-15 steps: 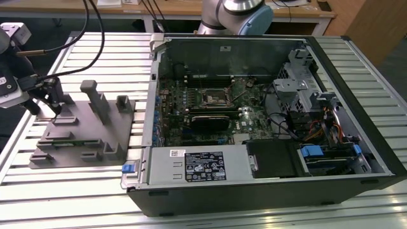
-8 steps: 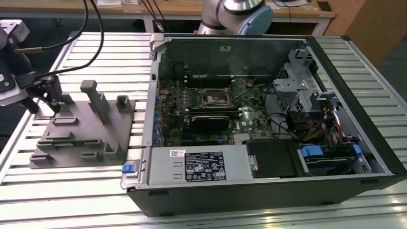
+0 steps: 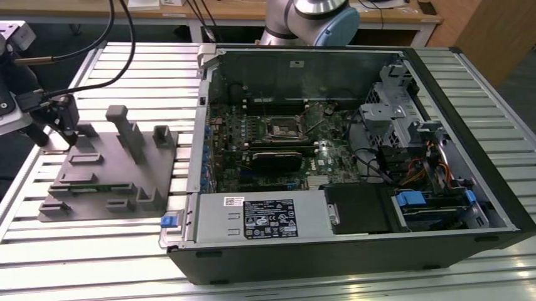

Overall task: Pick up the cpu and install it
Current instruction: 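Pick up the cpu and move it towards the insertion slot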

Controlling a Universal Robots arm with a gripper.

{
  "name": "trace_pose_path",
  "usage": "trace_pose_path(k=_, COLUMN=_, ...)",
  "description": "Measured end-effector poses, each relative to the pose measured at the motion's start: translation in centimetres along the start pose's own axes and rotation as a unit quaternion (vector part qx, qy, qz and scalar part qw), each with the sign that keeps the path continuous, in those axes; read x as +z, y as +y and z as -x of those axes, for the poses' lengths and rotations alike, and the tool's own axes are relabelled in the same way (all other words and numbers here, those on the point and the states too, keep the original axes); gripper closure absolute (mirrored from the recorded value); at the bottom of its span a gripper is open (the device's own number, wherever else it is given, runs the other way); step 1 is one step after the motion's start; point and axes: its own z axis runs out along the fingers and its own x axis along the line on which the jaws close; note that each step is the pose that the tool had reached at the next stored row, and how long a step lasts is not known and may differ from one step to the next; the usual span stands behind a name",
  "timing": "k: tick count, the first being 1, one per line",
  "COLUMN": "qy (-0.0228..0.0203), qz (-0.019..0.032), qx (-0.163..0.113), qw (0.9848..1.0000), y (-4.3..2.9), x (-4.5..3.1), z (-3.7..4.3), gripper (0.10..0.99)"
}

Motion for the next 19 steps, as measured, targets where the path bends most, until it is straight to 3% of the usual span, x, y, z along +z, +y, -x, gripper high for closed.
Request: trace_pose_path(k=19, qy=0.0001, qz=0.0000, qx=0.000, qw=1.0000, y=0.04, x=-0.97, z=0.03, gripper=0.557)
